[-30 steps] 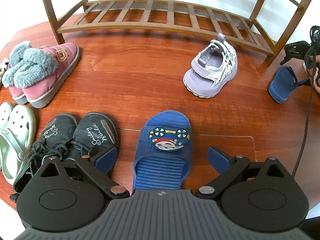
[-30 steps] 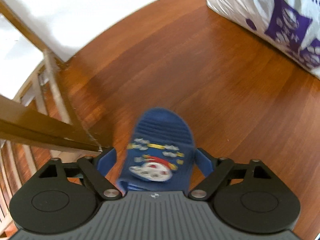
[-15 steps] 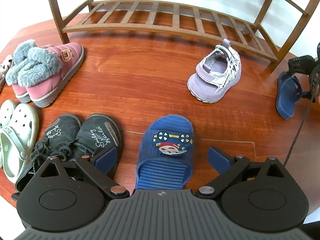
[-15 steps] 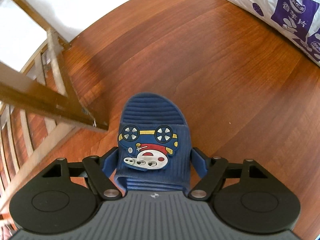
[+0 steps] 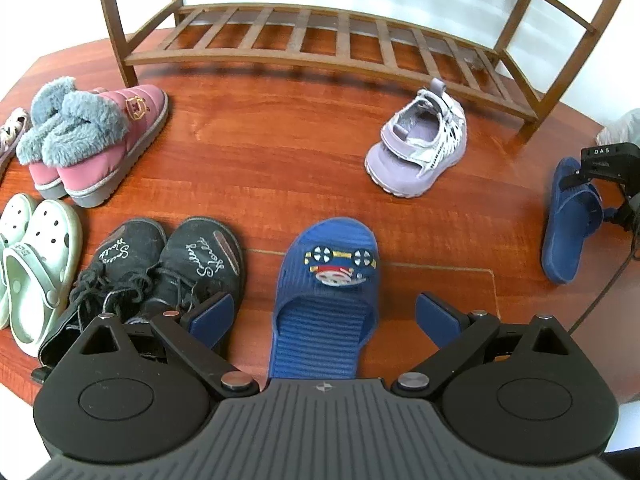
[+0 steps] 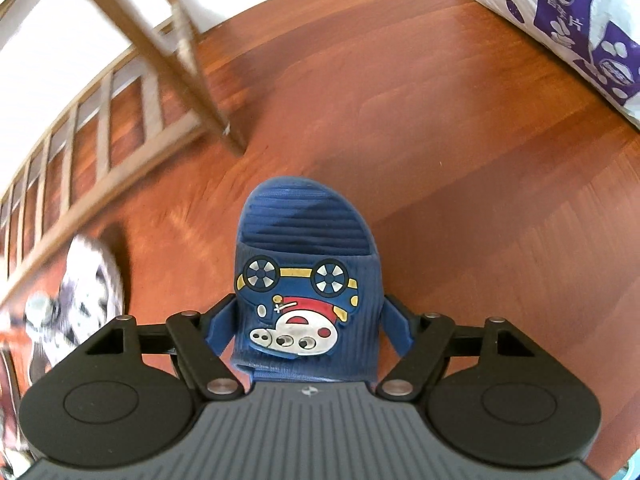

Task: Organize scattered shoes
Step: 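Lower the second blue slide beside the first one with the right tool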

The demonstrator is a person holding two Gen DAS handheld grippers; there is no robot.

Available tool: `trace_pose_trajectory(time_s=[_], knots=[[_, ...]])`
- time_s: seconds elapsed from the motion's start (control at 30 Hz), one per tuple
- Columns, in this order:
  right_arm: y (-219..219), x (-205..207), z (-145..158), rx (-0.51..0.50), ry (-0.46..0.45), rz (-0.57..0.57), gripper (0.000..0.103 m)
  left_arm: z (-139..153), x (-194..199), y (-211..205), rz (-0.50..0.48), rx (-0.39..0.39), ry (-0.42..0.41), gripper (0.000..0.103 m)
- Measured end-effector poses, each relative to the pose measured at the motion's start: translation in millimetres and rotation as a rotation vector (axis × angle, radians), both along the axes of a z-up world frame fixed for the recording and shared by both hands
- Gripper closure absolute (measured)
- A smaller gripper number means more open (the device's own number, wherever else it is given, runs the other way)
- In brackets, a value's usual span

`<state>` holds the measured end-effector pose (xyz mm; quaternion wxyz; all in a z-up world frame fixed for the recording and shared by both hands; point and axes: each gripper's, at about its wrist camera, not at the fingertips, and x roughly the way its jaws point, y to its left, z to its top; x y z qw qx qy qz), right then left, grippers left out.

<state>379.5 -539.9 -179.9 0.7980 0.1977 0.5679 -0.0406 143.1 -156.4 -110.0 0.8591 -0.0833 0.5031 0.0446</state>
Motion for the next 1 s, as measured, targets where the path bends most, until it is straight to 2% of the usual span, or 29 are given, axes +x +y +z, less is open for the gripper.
trace_pose_trajectory(time_s=[0.33,0.63,1.0], knots=[[44,-69,18,0.074,-0.003,0.110,0.024,4,-14,1,-0.080,-0.001,-0.009,0.005],[105,-114,16,0.127,0.041,0.183,0.024,16,-25,12,-0.169,0.005,-0.032,0.005],[182,-142,2,0.150,0.113,0.279,0.024,28,-36,53,-0.171,0.007,-0.053,0.005]])
